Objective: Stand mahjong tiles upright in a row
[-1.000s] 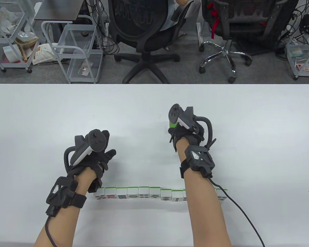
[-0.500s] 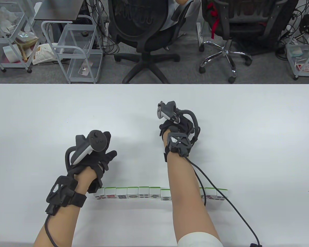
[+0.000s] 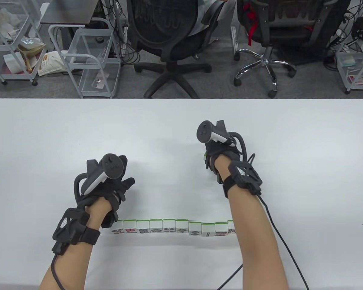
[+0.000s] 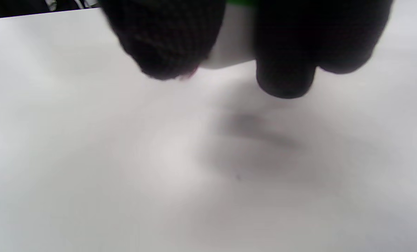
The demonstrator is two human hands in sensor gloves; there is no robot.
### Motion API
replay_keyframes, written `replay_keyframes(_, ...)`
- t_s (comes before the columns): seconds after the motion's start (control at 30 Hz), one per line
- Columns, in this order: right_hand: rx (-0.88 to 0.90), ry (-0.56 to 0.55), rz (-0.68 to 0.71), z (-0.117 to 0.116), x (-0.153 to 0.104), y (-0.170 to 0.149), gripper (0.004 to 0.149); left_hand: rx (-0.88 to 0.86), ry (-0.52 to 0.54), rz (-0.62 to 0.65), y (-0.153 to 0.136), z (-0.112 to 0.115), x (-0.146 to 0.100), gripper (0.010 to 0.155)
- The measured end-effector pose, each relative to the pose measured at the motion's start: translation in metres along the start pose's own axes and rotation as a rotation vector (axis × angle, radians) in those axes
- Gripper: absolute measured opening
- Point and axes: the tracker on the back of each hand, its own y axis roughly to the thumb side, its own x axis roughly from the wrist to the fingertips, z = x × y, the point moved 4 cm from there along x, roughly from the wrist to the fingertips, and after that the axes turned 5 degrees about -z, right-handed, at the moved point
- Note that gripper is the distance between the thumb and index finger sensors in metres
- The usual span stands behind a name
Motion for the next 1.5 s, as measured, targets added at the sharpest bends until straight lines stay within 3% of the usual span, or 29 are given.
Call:
replay_keyframes(0.23, 0.026, 0.055, -0.001, -0.015, -0.078, -0.078, 0.08, 0.005, -0.003, 0.005, 0.001, 0.002, -0.001, 0.081)
replay_keyframes(0.4, 0.011, 0.15, -0.045, -0.04, -0.125, -0.138, 0.08, 0.021, -0.018, -0.002, -0.001, 0.007, 0.0, 0.081)
replay_keyframes(0.57, 0.019, 0.294, -0.041, -0.069, -0.154, -0.154, 0.081, 0.027, -0.031, -0.008, -0.002, 0.011, 0.001, 0.081)
replay_keyframes(0.73, 0.023, 0.44, -0.029, -0.092, -0.169, -0.145, 0.081, 0.035, -0.035, -0.014, -0.003, 0.012, 0.0, 0.08)
replay_keyframes(0.87, 0.01, 0.493, -0.037, -0.102, -0.172, -0.143, 0.081, 0.043, -0.038, -0.017, -0.004, 0.013, -0.001, 0.08)
replay_keyframes(1.17, 0.183, 0.492, 0.011, -0.102, -0.169, -0.152, 0.074, 0.046, -0.051, -0.02, -0.004, 0.013, -0.002, 0.08)
replay_keyframes(1.3, 0.341, 0.428, 0.053, -0.096, -0.162, -0.162, 0.057, 0.046, -0.061, -0.021, -0.004, 0.013, -0.003, 0.08)
replay_keyframes(1.5, 0.309, 0.414, 0.047, -0.093, -0.162, -0.162, 0.057, 0.044, -0.057, -0.02, -0.004, 0.012, -0.003, 0.08)
